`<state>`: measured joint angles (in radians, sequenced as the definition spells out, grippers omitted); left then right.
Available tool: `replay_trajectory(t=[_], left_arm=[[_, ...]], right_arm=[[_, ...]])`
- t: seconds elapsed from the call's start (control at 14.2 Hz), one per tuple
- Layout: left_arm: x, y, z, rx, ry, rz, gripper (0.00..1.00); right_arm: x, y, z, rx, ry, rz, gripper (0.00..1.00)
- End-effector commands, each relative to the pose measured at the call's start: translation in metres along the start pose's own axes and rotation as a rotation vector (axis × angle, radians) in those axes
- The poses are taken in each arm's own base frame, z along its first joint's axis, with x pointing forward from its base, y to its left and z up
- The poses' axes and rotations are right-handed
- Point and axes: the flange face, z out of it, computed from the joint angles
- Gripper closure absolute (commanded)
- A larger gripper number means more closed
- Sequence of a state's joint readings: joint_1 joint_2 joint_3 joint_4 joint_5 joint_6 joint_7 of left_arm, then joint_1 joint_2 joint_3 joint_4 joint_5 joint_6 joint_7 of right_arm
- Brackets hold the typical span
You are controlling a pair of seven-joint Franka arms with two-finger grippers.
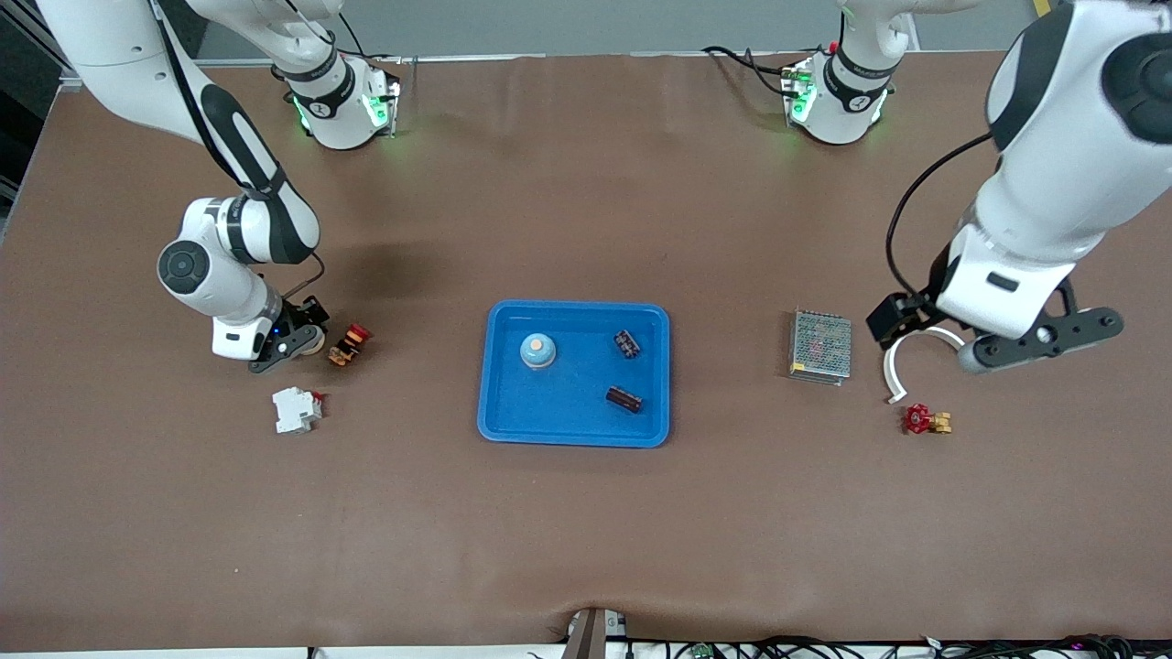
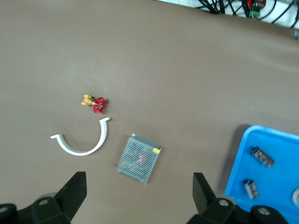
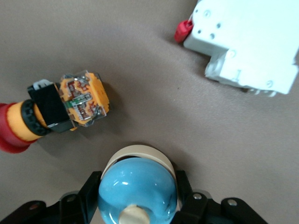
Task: Place electrolytic capacitor and blue bell in tray
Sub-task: 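Carry the second bell into the tray and open the right gripper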
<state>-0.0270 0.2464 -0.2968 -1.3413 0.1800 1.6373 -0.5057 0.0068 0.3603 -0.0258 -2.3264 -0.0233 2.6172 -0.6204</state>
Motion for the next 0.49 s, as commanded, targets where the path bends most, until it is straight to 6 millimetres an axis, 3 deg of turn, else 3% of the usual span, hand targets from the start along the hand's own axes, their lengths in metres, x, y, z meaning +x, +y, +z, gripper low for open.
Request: replay_trajectory(t=[0.0,0.21,0.42], left_arm=[[-0.022,-0.028,-0.019,0.019,0.0,0.07,0.0],[-0.034,-0.059,-0.038,-0.009,-0.017,0.114,0.0],[-0.043,-0.077,-0.053,-0.017,-0.034,0.129,0.0]], right_arm=[[0.016,0.014,-0.059,0.038,-0.051,0.007,0.54],[0.056,0.03,-0.147,0.087,-0.122,0.034,0.54],[0.109,-0.01,-0.226,0.058,-0.143,0.155,0.54]])
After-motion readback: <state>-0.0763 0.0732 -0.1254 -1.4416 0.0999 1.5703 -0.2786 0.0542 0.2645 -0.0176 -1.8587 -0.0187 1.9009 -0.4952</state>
